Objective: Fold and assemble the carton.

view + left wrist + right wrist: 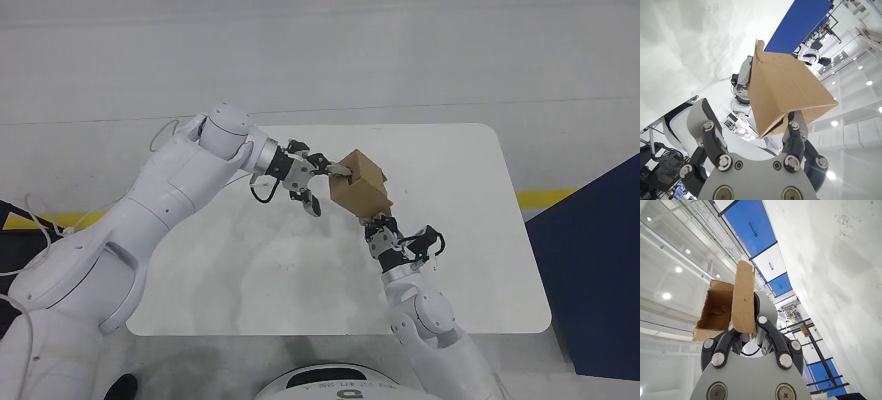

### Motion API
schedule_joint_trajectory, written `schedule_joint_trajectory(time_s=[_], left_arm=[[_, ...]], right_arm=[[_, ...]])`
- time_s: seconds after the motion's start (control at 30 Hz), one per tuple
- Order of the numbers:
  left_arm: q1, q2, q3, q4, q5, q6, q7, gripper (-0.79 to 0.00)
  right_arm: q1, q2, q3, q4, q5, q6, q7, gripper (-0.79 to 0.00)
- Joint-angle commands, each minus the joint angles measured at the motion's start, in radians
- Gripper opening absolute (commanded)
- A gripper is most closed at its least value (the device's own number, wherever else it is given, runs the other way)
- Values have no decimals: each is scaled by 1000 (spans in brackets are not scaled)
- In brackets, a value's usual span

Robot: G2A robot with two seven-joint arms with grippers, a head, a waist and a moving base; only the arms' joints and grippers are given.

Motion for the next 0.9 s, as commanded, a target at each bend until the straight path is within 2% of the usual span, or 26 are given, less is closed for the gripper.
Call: schedule_joint_trajectory(time_s=[0.0, 0.3, 0.53, 0.6, 0.77, 0.87], left_arm=[[0, 8, -16, 12, -6, -8, -8, 0], [38, 77, -140, 45, -64, -41, -41, 0], [126, 129, -242, 34, -107, -44, -15, 0], [155, 142, -267, 23, -118, -46, -2, 0], [227, 164, -316, -15, -136, -47, 43, 0], [255, 175, -341, -41, -137, -44, 58, 0]], right_arm=[[-3, 0, 11, -4, 13, -3, 0, -785], [-14, 1, 43, -15, 53, -7, 1, -785], [-8, 2, 49, -16, 31, -14, -3, -785], [0, 6, 54, -32, -71, -41, 22, -785], [10, 22, 32, -24, -541, -119, 66, -785], [26, 25, -4, 6, -714, -132, 94, -785]])
